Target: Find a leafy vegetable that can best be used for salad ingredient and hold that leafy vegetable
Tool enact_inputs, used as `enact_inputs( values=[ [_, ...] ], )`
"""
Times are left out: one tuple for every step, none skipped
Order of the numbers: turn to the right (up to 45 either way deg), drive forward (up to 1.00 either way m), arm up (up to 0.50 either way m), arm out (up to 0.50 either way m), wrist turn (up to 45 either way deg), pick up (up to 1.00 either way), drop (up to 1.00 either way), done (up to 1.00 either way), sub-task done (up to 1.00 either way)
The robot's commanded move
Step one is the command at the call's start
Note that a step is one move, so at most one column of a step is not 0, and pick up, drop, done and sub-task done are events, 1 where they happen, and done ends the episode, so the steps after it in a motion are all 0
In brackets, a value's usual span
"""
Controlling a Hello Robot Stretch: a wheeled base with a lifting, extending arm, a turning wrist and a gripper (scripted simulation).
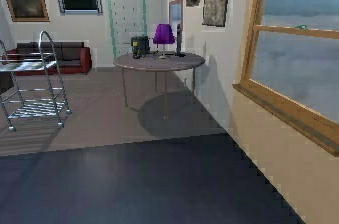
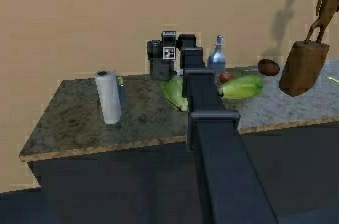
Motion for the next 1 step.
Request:
enact_inputs(
  values=[
    [0.0,0.00,-0.10,0.00,0.0,0.00,0.00,0.00,0.00]
  ],
)
